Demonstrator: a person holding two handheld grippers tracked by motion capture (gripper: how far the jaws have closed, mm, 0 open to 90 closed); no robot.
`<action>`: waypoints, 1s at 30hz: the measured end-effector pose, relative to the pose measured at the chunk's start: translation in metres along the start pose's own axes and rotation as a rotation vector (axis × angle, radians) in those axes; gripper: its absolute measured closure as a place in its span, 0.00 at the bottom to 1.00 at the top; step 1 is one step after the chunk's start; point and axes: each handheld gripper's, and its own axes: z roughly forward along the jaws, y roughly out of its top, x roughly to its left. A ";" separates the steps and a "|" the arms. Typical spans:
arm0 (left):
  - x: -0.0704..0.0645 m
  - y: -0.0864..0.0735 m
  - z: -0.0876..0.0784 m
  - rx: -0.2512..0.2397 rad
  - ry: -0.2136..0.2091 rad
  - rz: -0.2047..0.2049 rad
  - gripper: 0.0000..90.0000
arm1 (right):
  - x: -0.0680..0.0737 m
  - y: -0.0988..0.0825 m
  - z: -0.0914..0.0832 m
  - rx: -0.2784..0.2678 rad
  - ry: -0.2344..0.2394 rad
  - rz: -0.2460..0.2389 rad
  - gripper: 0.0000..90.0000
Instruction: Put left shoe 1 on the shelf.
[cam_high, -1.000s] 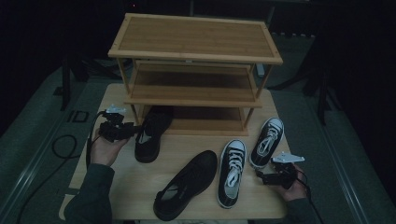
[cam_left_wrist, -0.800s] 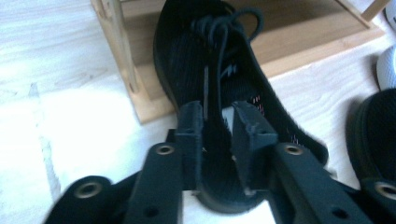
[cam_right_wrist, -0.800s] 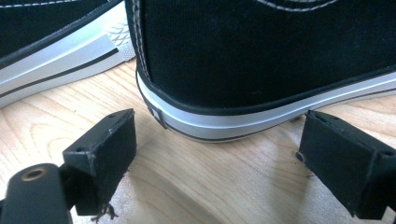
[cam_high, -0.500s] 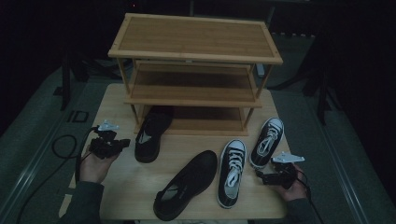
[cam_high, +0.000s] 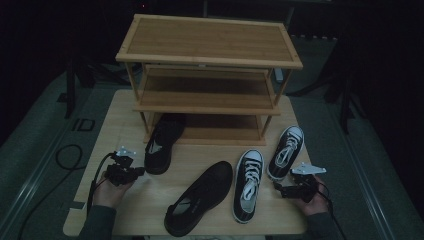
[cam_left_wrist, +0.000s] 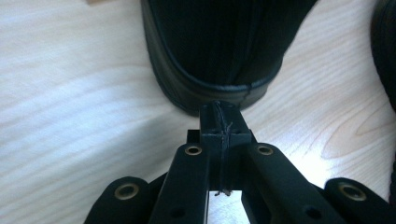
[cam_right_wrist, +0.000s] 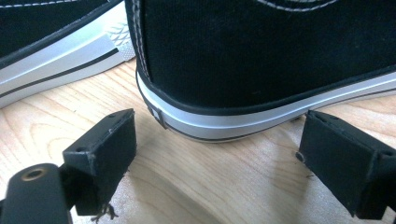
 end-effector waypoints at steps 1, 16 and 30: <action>-0.001 -0.001 0.002 0.003 -0.003 0.001 1.00 | 0.000 0.000 0.000 0.000 0.000 0.000 0.12; -0.016 -0.001 0.027 0.074 -0.004 0.039 1.00 | 0.000 0.000 0.000 -0.001 0.000 -0.001 0.12; -0.024 0.010 0.027 0.037 -0.008 0.054 1.00 | 0.000 0.000 0.000 0.000 0.000 0.000 0.12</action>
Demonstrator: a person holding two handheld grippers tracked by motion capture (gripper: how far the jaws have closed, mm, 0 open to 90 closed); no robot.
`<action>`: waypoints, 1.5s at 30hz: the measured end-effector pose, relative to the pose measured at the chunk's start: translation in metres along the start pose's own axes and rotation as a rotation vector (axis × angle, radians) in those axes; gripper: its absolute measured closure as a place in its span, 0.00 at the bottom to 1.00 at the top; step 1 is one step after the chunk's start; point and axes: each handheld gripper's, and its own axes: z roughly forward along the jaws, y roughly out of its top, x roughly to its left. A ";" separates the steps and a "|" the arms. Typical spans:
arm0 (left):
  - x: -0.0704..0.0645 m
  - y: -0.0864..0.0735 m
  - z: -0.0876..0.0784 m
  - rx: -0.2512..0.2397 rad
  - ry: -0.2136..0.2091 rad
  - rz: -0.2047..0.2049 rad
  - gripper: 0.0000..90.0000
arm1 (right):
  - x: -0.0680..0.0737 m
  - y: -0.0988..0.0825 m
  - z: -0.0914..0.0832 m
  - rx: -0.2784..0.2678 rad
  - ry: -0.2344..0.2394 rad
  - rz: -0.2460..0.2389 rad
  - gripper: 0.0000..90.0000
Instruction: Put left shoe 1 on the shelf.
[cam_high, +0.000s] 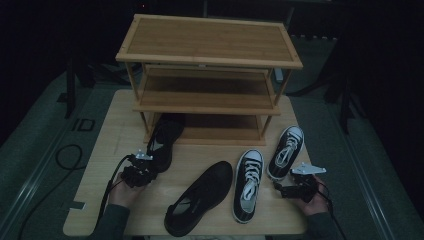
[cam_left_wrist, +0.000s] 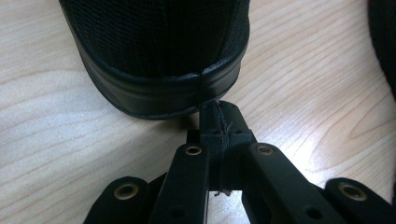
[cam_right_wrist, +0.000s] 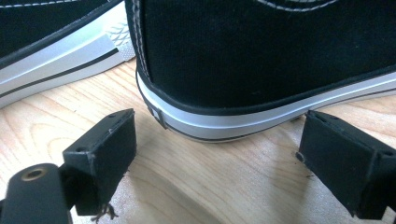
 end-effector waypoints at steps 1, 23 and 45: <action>0.000 0.001 -0.001 -0.010 0.001 -0.005 0.99 | 0.000 0.000 0.000 0.000 0.000 0.000 0.12; 0.003 -0.004 0.007 0.023 0.035 -0.024 0.98 | 0.000 0.000 0.000 0.000 0.000 0.001 0.12; -0.001 0.012 0.014 0.002 0.064 -0.038 0.99 | 0.000 0.000 0.000 0.000 0.000 -0.001 0.12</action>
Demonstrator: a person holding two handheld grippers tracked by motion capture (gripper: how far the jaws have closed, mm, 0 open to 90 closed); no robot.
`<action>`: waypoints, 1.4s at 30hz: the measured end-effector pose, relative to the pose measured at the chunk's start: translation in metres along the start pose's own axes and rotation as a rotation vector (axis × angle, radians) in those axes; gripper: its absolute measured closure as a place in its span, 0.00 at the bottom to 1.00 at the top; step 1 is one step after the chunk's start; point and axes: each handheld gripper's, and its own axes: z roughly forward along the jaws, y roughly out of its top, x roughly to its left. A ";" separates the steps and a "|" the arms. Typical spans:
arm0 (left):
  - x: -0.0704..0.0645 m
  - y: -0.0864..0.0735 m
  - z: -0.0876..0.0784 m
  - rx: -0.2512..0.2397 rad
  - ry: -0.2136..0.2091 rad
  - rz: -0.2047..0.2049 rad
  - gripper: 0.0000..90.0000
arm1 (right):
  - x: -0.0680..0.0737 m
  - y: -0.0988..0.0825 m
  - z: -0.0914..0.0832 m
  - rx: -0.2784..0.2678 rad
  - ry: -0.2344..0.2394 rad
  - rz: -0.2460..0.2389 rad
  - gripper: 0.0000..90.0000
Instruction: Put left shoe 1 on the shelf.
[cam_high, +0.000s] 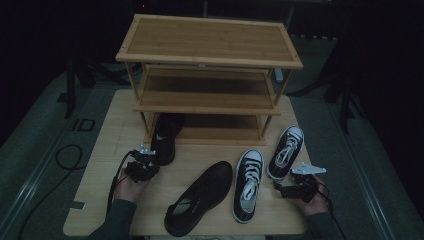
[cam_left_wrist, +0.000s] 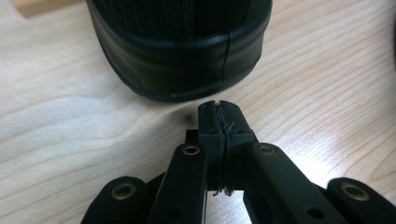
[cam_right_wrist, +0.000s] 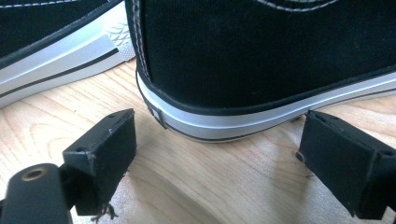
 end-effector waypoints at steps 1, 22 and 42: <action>0.000 0.000 0.001 0.006 0.005 0.001 0.99 | 0.000 0.000 0.000 0.000 0.000 0.000 0.12; 0.006 0.032 0.013 -0.011 0.012 -0.036 0.99 | 0.000 0.000 0.000 0.000 0.001 -0.001 0.12; 0.012 0.063 0.036 0.004 0.026 -0.073 0.99 | 0.000 0.000 0.000 0.000 0.001 -0.002 0.12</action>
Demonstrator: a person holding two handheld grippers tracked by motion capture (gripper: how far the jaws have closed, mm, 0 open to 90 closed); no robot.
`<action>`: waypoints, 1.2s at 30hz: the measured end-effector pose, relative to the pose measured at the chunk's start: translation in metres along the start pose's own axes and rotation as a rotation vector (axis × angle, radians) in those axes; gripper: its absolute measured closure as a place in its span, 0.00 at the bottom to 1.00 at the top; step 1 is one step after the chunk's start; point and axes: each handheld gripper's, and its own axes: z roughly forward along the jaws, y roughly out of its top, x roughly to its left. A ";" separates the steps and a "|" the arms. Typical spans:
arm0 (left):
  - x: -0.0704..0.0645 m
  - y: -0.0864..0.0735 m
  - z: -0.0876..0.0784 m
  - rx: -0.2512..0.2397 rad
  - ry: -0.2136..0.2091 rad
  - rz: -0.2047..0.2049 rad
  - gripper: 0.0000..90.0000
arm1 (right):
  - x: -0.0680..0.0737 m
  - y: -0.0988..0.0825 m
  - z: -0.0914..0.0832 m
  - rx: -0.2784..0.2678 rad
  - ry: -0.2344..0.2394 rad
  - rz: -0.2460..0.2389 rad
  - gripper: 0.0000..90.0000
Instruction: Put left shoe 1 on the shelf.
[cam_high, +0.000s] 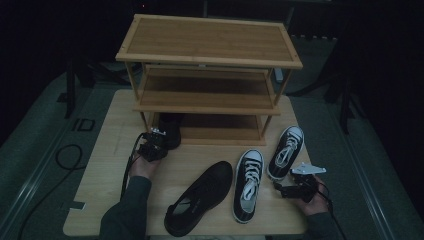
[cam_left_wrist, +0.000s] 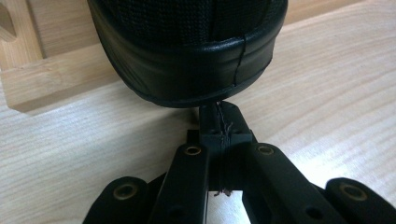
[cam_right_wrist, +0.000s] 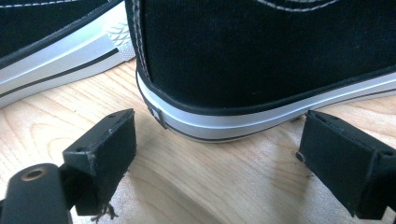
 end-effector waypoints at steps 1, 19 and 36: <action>0.001 0.001 0.001 -0.003 0.000 -0.005 0.99 | 0.000 0.000 0.000 0.000 0.000 0.000 0.12; 0.009 0.007 0.008 0.003 0.001 -0.017 0.97 | 0.000 0.000 0.000 0.000 0.000 0.000 0.12; 0.003 -0.001 -0.014 -0.011 -0.078 0.057 0.69 | 0.000 0.000 0.000 0.000 0.000 0.000 0.12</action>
